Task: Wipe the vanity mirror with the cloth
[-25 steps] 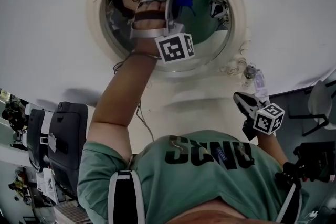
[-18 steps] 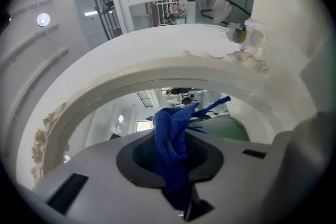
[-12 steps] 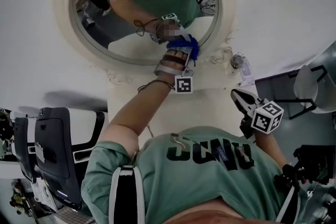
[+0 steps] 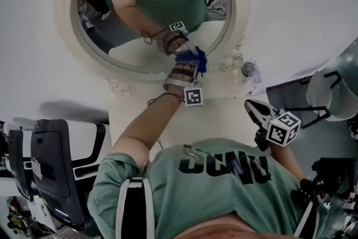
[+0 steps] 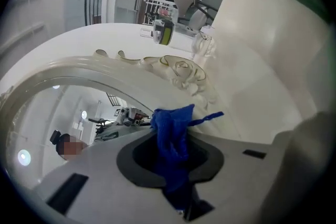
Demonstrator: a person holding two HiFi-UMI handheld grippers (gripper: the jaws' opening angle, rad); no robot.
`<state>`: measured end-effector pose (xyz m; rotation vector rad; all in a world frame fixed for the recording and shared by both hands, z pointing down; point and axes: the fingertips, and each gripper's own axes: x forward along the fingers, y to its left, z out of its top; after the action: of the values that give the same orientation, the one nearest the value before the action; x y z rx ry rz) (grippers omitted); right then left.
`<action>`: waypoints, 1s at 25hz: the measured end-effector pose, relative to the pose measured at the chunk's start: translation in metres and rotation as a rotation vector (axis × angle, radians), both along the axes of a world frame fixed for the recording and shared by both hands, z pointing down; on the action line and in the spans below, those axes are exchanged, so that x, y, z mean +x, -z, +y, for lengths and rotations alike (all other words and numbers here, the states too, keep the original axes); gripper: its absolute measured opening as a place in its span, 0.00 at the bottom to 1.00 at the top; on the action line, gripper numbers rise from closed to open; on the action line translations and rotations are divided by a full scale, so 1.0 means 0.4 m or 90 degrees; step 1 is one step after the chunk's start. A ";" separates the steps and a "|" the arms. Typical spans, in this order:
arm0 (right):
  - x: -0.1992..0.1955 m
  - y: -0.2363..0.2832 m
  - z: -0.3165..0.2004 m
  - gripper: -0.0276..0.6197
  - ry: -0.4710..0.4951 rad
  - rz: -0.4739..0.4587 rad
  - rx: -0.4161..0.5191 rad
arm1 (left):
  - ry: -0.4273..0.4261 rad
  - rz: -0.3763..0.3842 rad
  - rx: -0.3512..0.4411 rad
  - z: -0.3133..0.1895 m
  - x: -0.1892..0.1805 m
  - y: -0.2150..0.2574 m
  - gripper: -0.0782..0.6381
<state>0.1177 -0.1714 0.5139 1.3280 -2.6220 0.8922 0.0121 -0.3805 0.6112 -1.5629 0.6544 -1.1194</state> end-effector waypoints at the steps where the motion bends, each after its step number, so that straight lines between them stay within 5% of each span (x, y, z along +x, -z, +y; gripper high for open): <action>1: -0.004 0.006 -0.004 0.05 0.004 0.003 0.007 | 0.000 0.009 -0.017 -0.001 -0.001 -0.005 0.21; 5: -0.026 0.036 -0.010 0.05 0.011 -0.004 0.036 | 0.017 -0.002 -0.084 0.001 -0.026 -0.007 0.22; 8: -0.026 0.061 0.010 0.05 0.014 -0.016 0.055 | 0.023 0.037 -0.096 0.044 -0.018 0.111 0.22; 13: 0.001 0.060 0.022 0.05 0.011 -0.043 0.053 | -0.018 0.181 0.052 0.110 0.053 0.634 0.22; 17: -0.006 0.081 0.010 0.05 0.021 -0.060 0.080 | -0.010 0.242 0.187 0.109 0.043 1.003 0.22; 20: 0.014 0.084 0.006 0.05 0.014 -0.069 0.088 | 0.030 0.247 0.237 0.082 0.015 1.150 0.22; 25: 0.052 0.072 0.011 0.05 -0.008 -0.083 0.084 | 0.100 0.202 0.286 0.027 -0.007 1.219 0.23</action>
<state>0.1384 -0.1668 0.4852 1.3614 -2.8194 0.8469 0.0091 -0.3697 0.1235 -1.3194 1.1716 -0.7669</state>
